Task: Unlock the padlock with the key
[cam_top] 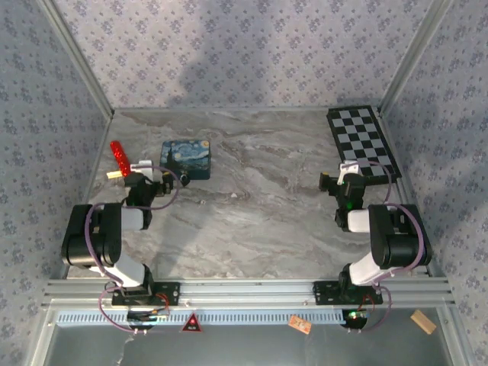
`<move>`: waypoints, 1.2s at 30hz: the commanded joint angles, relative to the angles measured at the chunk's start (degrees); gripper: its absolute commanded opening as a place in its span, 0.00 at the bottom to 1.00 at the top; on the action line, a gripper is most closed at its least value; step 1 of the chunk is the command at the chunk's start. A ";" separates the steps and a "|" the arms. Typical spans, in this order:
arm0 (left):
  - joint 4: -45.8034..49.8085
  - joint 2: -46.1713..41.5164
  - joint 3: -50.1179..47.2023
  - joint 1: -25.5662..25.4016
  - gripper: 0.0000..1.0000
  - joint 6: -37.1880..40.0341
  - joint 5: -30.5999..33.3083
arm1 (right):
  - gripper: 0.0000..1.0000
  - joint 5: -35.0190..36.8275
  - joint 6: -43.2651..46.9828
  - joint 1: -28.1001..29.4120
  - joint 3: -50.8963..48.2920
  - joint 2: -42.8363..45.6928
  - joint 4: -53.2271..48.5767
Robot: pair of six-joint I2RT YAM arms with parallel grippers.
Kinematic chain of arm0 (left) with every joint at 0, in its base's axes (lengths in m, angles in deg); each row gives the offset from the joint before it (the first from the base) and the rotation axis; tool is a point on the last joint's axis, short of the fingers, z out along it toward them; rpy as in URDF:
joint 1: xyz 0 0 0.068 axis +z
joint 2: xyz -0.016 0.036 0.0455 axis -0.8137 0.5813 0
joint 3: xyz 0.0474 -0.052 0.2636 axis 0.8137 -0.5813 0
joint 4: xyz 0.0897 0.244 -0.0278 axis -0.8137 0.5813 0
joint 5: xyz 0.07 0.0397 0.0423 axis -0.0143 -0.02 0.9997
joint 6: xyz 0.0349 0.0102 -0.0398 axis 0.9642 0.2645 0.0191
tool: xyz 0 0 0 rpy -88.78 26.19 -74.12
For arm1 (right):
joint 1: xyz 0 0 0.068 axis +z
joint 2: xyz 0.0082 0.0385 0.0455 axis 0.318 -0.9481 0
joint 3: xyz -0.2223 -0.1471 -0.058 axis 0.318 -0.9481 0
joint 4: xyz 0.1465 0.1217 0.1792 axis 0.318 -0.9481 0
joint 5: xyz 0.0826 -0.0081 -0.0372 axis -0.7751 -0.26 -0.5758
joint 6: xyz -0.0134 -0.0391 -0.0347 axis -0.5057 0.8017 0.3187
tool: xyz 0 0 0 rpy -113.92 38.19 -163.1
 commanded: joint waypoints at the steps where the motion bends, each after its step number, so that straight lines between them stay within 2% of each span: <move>1: -0.10 -0.61 1.10 -0.25 1.00 0.48 0.05 | 1.00 -0.32 0.32 -0.39 1.12 0.36 -0.83; 31: -0.23 -0.62 1.11 -0.08 1.00 0.42 -0.12 | 1.00 -1.53 0.36 -0.74 1.07 0.54 -0.73; 36: -4.40 -3.64 -2.62 -1.00 1.00 2.17 -2.00 | 1.00 -3.75 1.74 -0.29 -0.41 4.04 -1.19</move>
